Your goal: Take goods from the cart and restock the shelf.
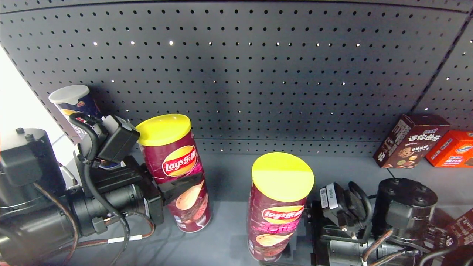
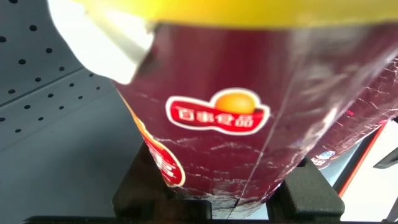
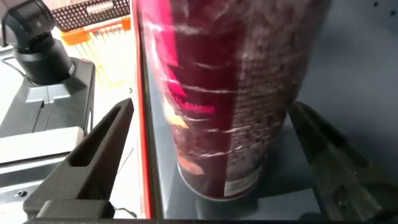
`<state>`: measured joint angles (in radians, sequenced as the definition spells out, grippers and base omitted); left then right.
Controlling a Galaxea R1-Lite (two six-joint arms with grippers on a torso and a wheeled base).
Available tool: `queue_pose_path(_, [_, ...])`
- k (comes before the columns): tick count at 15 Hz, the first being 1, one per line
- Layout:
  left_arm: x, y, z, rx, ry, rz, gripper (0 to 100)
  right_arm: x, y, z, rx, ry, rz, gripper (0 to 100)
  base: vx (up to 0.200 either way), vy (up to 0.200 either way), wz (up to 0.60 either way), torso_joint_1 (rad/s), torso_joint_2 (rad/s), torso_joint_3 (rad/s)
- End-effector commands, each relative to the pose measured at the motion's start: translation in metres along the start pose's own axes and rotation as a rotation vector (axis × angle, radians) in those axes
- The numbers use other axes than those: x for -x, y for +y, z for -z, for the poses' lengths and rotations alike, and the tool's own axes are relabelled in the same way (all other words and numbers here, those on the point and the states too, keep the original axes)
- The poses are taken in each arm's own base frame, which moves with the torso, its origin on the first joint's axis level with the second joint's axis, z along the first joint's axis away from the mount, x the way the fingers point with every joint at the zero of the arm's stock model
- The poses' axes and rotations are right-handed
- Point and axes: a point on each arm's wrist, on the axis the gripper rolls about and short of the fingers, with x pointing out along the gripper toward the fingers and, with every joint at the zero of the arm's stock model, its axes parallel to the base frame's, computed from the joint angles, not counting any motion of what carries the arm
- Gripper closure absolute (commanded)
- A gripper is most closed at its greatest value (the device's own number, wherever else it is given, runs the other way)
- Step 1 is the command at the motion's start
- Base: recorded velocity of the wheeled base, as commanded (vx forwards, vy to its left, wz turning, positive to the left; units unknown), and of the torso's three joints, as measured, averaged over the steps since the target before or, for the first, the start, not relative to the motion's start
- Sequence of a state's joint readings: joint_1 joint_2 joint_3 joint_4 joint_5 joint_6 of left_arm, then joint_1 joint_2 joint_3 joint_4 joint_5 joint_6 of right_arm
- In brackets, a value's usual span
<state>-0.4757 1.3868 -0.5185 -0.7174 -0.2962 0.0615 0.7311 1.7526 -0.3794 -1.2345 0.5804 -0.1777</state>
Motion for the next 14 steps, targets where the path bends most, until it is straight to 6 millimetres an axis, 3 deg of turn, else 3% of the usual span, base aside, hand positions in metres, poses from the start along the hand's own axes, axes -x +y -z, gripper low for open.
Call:
queue_pose_path(1, [0.0,0.0,0.0,0.0,0.0,0.0,100,0.013,0.005,-0.015,0.032,-0.048,0.012,0,0.0,0.0,0.0,0.0,0.0,0.0])
queue_pose_path(5, [0.0,0.0,0.0,0.0,0.0,0.0,100,0.041,0.019,-0.037,0.084,-0.125,0.027,0,0.0,0.0,0.0,0.0,0.0,0.0])
queue_pose_path(9, [0.0,0.0,0.0,0.0,-0.001,0.001,100,0.067,0.017,-0.052,0.113,-0.16,0.107,0,0.0,0.0,0.0,0.0,0.0,0.0])
queue_pose_path(14, [0.0,0.0,-0.001,-0.001,-0.002,0.001,100,0.11,0.012,-0.092,0.194,-0.245,0.292,0,0.0,0.0,0.0,0.0,0.0,0.0])
